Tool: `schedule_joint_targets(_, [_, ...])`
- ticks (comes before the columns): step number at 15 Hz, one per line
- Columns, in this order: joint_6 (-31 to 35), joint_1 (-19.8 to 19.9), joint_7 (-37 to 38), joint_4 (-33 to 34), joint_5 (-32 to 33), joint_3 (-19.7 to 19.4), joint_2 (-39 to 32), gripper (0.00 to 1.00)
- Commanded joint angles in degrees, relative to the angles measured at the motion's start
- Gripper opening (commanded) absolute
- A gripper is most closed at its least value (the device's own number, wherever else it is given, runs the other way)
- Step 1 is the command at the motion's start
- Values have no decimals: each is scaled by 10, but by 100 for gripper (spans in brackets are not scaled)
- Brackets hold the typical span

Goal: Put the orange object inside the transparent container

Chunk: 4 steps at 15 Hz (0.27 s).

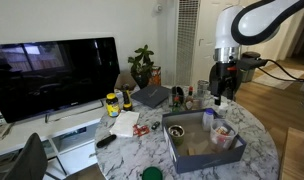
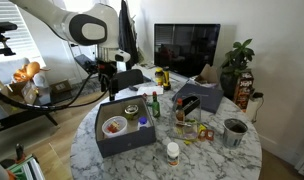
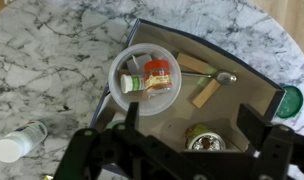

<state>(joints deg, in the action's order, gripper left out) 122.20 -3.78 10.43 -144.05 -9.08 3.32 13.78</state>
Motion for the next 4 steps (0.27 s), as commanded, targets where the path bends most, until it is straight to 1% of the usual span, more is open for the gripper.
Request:
schedule_joint_targets(1, [-1, 3, -4, 0, -4, 2, 4, 100])
schedule_joint_targets(4, [-1, 3, -7, -3, -6, 2, 8, 100])
